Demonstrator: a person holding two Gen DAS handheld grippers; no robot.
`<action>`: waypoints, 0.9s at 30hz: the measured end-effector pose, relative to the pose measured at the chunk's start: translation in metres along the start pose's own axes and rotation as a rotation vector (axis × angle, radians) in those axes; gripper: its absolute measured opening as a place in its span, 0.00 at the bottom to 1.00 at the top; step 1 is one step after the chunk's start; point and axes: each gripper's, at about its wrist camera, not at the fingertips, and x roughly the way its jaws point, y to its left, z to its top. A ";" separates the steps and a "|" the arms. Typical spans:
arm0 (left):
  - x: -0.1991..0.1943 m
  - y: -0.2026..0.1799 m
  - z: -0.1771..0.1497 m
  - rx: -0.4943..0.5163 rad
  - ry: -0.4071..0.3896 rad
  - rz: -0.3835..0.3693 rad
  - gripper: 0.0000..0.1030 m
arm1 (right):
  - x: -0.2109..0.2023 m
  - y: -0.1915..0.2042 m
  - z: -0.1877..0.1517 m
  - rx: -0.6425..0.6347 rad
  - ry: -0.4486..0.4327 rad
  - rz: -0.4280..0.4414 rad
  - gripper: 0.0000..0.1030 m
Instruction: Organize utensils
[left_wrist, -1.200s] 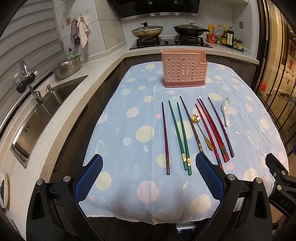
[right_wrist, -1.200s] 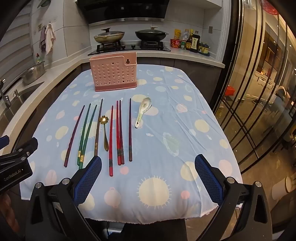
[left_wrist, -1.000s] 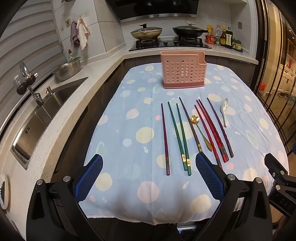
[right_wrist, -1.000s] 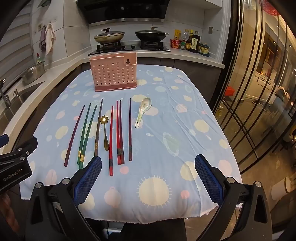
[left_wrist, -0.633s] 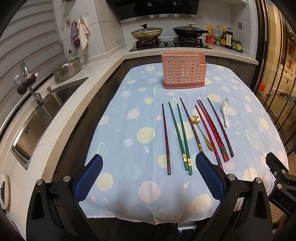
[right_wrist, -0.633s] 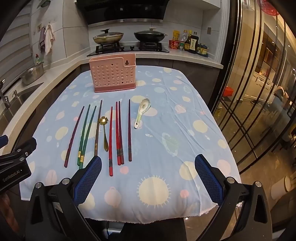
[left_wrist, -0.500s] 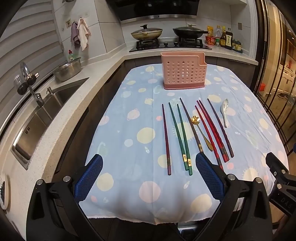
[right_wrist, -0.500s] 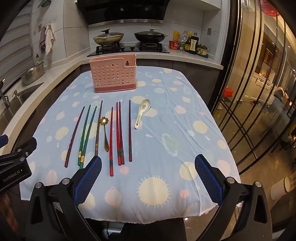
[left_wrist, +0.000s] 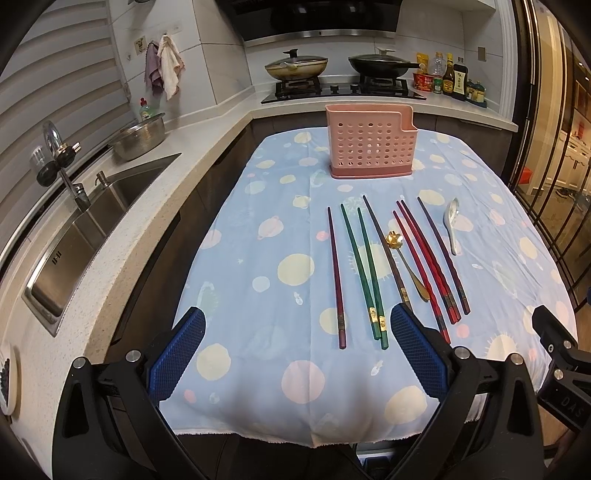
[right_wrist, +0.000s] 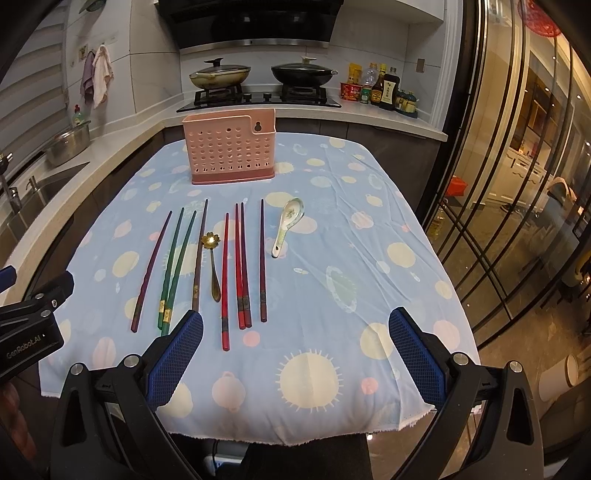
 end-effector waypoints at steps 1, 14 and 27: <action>0.000 0.000 0.000 0.000 -0.001 0.000 0.93 | 0.000 0.001 0.000 -0.001 -0.001 -0.001 0.94; -0.002 0.001 0.001 0.002 -0.002 0.005 0.93 | -0.001 0.002 0.001 -0.003 -0.002 0.002 0.94; -0.001 0.000 0.001 0.004 -0.001 0.010 0.93 | -0.001 0.001 0.001 -0.001 -0.001 0.003 0.94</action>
